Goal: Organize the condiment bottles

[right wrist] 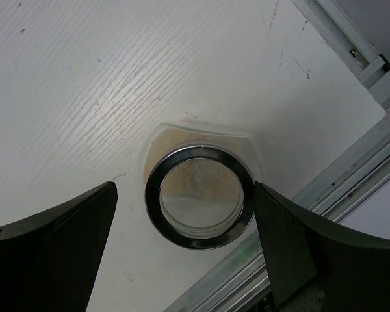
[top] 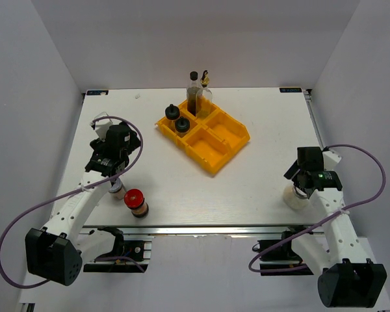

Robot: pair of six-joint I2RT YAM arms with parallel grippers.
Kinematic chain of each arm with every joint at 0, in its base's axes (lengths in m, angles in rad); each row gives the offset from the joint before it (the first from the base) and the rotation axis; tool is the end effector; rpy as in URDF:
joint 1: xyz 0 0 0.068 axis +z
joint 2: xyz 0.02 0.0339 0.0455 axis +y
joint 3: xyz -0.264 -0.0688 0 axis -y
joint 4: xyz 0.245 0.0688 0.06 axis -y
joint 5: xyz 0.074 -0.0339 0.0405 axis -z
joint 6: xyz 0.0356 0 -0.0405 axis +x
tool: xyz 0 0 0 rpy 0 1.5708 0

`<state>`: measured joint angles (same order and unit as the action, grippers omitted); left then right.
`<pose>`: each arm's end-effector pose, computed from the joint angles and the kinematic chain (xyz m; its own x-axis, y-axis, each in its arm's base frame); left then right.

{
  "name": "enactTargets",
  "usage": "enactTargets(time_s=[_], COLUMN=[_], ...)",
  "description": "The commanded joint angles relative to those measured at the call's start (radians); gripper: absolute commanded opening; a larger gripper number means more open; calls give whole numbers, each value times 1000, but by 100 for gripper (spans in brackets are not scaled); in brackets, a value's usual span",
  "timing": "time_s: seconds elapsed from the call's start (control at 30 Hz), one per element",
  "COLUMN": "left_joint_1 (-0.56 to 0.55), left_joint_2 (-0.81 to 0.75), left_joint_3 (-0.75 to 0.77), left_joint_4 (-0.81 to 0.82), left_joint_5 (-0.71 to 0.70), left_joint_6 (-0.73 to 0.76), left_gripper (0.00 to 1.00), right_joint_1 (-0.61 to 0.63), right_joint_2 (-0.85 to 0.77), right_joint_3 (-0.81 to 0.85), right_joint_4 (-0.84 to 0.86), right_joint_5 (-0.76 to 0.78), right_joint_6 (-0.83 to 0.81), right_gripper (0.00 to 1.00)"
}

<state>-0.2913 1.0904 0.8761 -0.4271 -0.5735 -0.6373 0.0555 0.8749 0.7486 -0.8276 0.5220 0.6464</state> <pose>0.2291 -0.0485 0.2920 -0.3564 -0.4150 -0.8371 -0.4818 0.8493 -0.2159 0.1628 -0.0087 0.2592 -0.5056 0.4948 -0.7068 0.6821 0.7309 0.0238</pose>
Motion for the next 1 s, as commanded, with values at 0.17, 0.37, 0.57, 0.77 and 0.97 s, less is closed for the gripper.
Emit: enactTargets(time_s=[0.17,0.37,0.57,0.77,0.97], left_joint_1=[4,6,7,7,7], left_joint_2=[-12,-17,-23,-43,-47], left_joint_3=[-6,-8,-8,-14,-20], left_joint_4=[25,21,17,21,17], left_joint_5=[-22,-29,-32,-37,-42], left_joint_6=[-13,-18,-19,-22,-22], left_gripper=[98,98,98,98,98], right_joint_1=[-45,-74,-75,-74,-74], right_joint_2=[29,49,32,-7,7], right_joint_3=[-25,-52,-54,-55,57], right_joint_4=[44,65,65,116,171], right_joint_5=[-19,-60,-53,-152,-377], right_joint_6=[7,-22,-21,-62,-175], right_gripper=[89,88,66,25,2])
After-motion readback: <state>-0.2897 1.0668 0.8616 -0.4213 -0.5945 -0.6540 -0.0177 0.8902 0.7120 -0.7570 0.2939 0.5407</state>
